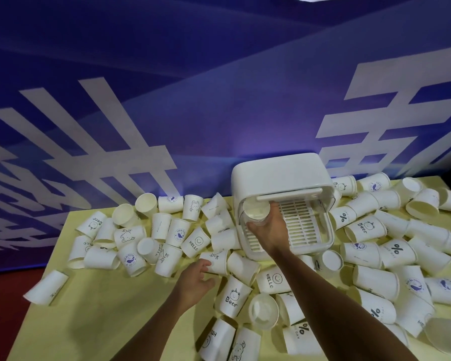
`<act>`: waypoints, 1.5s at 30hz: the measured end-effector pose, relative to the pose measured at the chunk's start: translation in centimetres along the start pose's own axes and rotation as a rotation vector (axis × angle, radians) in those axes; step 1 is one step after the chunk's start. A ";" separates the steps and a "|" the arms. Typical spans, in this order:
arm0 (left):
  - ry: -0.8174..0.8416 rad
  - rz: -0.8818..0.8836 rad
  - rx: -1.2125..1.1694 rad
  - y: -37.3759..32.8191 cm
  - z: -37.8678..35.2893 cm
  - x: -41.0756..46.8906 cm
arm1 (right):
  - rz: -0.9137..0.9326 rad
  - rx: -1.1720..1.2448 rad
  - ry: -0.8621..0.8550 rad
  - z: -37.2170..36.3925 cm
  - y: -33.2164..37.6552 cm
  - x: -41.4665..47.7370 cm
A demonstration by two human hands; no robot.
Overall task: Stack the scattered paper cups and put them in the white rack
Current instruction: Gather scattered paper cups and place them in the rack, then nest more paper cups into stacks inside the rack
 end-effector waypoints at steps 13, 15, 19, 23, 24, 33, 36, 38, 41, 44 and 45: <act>-0.151 0.021 0.000 0.4 -1.4 -0.5 | -0.008 -0.017 0.113 -0.9 -1.0 3.0; -0.157 0.036 -0.019 0.2 -1.9 -0.7 | -0.005 0.006 0.105 -0.4 -1.3 2.5; -0.168 0.047 -0.046 -0.4 -3.1 -0.8 | -0.012 0.003 0.088 0.6 -2.1 0.3; -0.152 0.042 -0.047 -1.3 -3.7 -0.3 | -0.014 0.005 0.111 0.8 -2.6 -3.1; -0.146 0.031 -0.056 -1.6 -3.7 -0.1 | -0.003 0.006 0.109 0.7 -2.5 -3.8; -0.196 -0.071 -0.105 1.5 2.8 -0.3 | 0.073 -0.015 0.189 -6.9 2.5 -7.9; -0.251 -0.047 -0.122 4.4 7.1 -0.9 | 0.087 -0.027 0.258 -10.8 5.0 -8.7; -0.304 -0.008 -0.138 7.0 10.6 -1.3 | 0.104 -0.044 0.323 -13.9 7.0 -9.5; -0.336 0.088 -0.148 11.8 15.1 -1.8 | 0.155 -0.063 0.386 -18.6 9.8 -10.7; -0.356 0.159 -0.121 16.5 18.5 -2.3 | 0.204 -0.106 0.454 -22.8 12.0 -11.8; -0.373 0.168 -0.111 17.7 19.6 -2.3 | 0.210 -0.117 0.480 -24.2 12.7 -12.1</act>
Point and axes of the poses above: each hand's wrist, its own x-axis towards the middle knuckle, its own z-axis out of the back of the hand, y = z × x, the point moved 1 cm from there along x, towards the middle knuckle, and after that the axes turned 8 degrees about z, right-handed, at the moved point
